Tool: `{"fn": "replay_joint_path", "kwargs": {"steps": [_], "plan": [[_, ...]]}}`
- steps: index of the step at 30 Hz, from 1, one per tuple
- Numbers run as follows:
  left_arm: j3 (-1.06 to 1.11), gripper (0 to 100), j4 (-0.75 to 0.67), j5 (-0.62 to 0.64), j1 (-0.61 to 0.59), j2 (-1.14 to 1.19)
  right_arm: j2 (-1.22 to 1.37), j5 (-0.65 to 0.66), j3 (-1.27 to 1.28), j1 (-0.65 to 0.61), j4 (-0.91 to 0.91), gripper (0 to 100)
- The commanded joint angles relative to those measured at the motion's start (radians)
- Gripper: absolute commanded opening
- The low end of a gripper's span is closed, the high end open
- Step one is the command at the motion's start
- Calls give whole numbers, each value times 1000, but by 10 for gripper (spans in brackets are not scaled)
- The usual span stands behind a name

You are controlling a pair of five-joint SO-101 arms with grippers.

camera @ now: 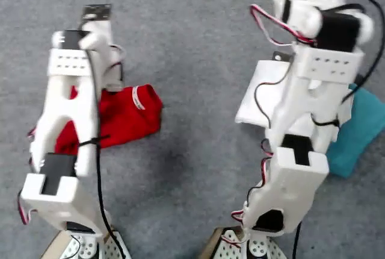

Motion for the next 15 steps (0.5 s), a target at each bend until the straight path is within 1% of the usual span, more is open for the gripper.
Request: {"fn": "replay_joint_path", "kwargs": {"steps": [1, 8, 9, 10, 13, 14, 15], "plan": [[-1, 29, -40, 68, 73, 25, -53, 3, -45, 32, 5, 14], [-15, 36, -77, 72, 165, 109, -58, 25, -50, 29, 25, 15], [-35, 62, -68, 75, 183, 114, -54, 31, -48, 29, 25, 15], [-59, 112, -35, 91, 194, 115, -53, 54, -44, 29, 25, 15], [-180, 274, 63, 201, 185, 115, -51, 87, -22, 26, 54, 15], [-236, 302, 95, 222, 173, 115, -53, 87, -8, 12, 68, 15], [-295, 308, 120, 229, 157, 115, -53, 95, 2, -5, 89, 15]]}}
